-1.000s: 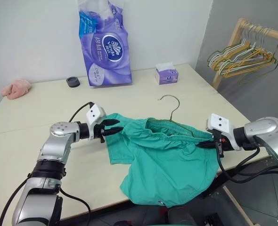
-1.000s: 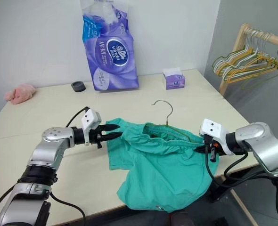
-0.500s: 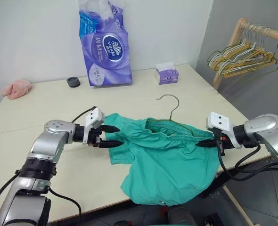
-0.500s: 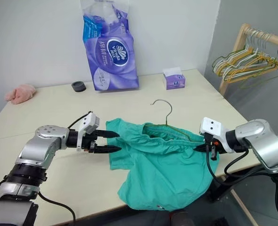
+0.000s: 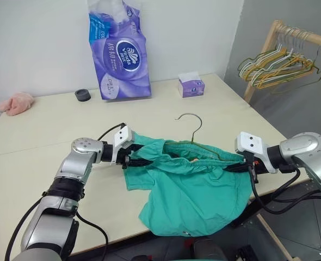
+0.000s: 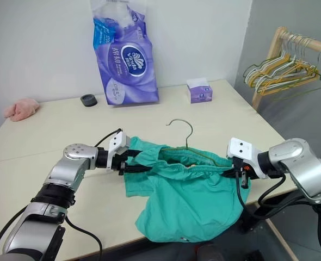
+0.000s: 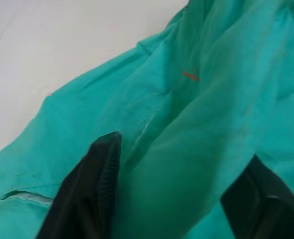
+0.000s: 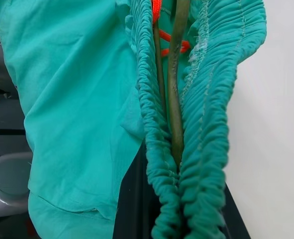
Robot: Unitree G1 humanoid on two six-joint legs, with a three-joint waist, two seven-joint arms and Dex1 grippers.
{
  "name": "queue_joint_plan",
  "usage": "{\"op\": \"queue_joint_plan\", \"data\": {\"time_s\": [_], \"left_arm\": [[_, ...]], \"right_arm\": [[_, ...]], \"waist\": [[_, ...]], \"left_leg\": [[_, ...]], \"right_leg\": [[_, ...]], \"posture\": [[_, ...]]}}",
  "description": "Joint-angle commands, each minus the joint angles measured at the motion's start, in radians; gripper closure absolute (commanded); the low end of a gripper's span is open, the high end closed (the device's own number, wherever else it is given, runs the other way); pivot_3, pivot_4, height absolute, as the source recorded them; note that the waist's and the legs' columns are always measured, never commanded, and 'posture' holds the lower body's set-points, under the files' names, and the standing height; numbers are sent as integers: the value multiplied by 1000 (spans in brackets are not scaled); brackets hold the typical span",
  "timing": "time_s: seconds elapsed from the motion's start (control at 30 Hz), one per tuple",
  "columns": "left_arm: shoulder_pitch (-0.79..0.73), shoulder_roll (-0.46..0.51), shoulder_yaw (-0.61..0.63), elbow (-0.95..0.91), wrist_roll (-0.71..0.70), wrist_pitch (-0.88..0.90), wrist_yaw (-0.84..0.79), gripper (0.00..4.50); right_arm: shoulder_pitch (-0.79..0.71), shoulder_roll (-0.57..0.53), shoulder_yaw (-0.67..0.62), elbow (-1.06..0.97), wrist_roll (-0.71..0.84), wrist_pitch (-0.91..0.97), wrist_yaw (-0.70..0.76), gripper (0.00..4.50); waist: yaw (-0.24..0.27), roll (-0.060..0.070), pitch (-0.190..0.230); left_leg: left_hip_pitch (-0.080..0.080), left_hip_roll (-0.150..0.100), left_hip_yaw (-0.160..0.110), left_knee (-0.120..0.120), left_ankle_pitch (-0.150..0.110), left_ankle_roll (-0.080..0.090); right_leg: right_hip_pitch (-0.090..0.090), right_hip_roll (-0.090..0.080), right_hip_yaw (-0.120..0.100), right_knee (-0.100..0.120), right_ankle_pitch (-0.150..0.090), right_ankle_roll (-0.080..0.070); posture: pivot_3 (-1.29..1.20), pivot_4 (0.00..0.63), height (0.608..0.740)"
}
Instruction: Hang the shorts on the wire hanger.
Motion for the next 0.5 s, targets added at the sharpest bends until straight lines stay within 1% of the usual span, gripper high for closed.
{"op": "queue_joint_plan", "data": {"time_s": [0.03,0.17,0.2,0.23,0.37,0.5], "left_arm": [[-10,14,14,-24,-6,-3,-8,2927],[-12,17,12,-7,11,-18,3,4139],[-19,4,21,6,9,-19,26,4423],[-27,-10,32,18,4,-16,48,4489],[-52,-51,71,56,-12,-25,116,4489],[-78,-72,96,108,-6,-53,174,4489]], "right_arm": [[-7,-14,-18,-24,6,-4,3,4500],[-7,-13,-19,-23,8,-4,4,4500],[-7,-11,-18,-23,9,-4,3,4500],[-7,-8,-17,-25,10,-2,2,4500],[8,-12,-17,-41,16,3,4,4500],[44,-36,-23,-60,12,-7,11,4500]], "waist": [[1,0,0],[1,0,0],[1,0,0],[1,0,0],[4,0,0],[5,0,0]], "left_leg": [[0,0,0,0,0,0],[0,0,0,0,0,0],[0,0,0,0,0,0],[0,0,0,0,0,0],[0,0,0,1,0,0],[0,0,0,1,0,0]], "right_leg": [[0,0,0,0,0,0],[0,0,0,0,0,0],[0,0,0,0,0,0],[0,0,0,0,0,0],[0,0,0,0,0,0],[0,0,0,0,0,0]], "posture": [[-282,0,740],[-279,0,740],[-278,0,740],[-278,0,740],[-279,0,740],[-278,0,740]]}}
